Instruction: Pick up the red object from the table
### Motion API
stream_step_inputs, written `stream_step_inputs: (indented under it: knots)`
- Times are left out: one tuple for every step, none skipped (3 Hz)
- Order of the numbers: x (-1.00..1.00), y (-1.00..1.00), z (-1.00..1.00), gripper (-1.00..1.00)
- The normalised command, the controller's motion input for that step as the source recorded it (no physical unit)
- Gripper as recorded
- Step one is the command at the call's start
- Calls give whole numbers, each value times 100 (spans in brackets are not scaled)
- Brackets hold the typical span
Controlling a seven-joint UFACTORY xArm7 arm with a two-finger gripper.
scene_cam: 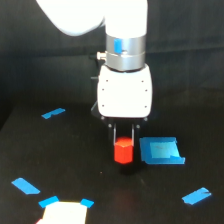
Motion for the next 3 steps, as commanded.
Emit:
stream_step_inputs:
  knots:
    - [-15,22,100,-72]
    - [12,-50,100,-100]
    - [1,12,100,-100]
